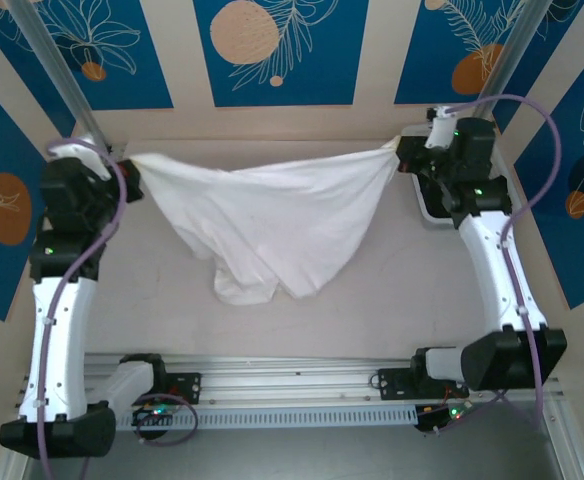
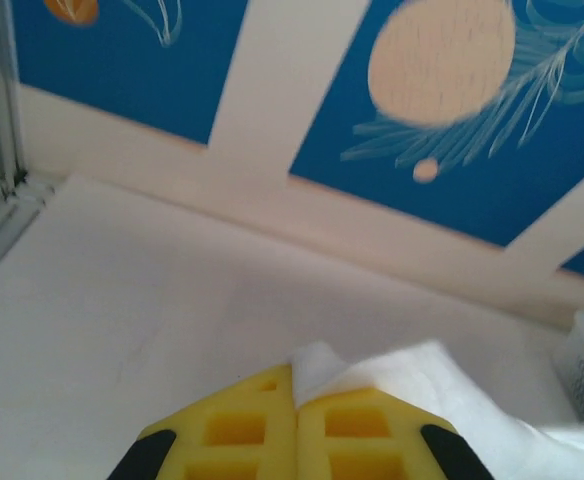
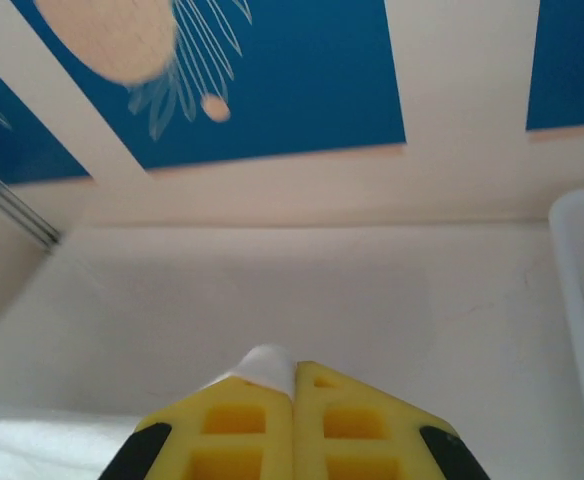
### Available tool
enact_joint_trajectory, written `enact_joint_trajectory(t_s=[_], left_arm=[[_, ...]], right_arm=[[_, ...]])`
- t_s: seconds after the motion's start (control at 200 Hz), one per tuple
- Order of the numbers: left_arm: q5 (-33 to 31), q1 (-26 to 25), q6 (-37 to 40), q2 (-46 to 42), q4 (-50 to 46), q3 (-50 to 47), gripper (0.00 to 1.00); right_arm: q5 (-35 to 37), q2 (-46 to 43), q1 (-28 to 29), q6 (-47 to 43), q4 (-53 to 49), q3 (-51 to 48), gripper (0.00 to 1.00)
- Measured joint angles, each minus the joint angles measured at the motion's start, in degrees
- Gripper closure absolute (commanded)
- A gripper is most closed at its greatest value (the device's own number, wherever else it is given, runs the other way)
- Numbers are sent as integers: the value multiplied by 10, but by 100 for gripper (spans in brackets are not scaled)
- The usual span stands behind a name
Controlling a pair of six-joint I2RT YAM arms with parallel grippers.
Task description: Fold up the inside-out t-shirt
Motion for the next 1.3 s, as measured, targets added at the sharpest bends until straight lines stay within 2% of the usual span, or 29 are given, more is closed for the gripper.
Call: enact_joint_trajectory(t_s=[0.125, 0.315, 0.495, 0.745, 1.06, 1.185, 1.3], left_arm=[[35, 44, -3, 27, -20, 78, 100], [75, 49, -7, 47, -31, 110, 100], [87, 51, -7, 11, -22, -9, 100], [72, 76, 1, -46, -37, -152, 100], [31, 82, 20, -87, -33, -226, 100], [12, 84, 28, -88, -31, -227, 100], [9, 87, 29, -89, -29, -227, 100]], right_arm=[[-59, -41, -4, 22, 6, -16, 100], [-105, -90, 16, 51, 24, -59, 100], [-87, -141, 96, 77, 31, -173, 100], [-57, -133, 181, 118, 19, -348, 99], [-55, -118, 245, 222, 44, -506, 99], [-40, -130, 246, 267, 44, -556, 99], [-28, -166, 244, 297, 55, -586, 95]])
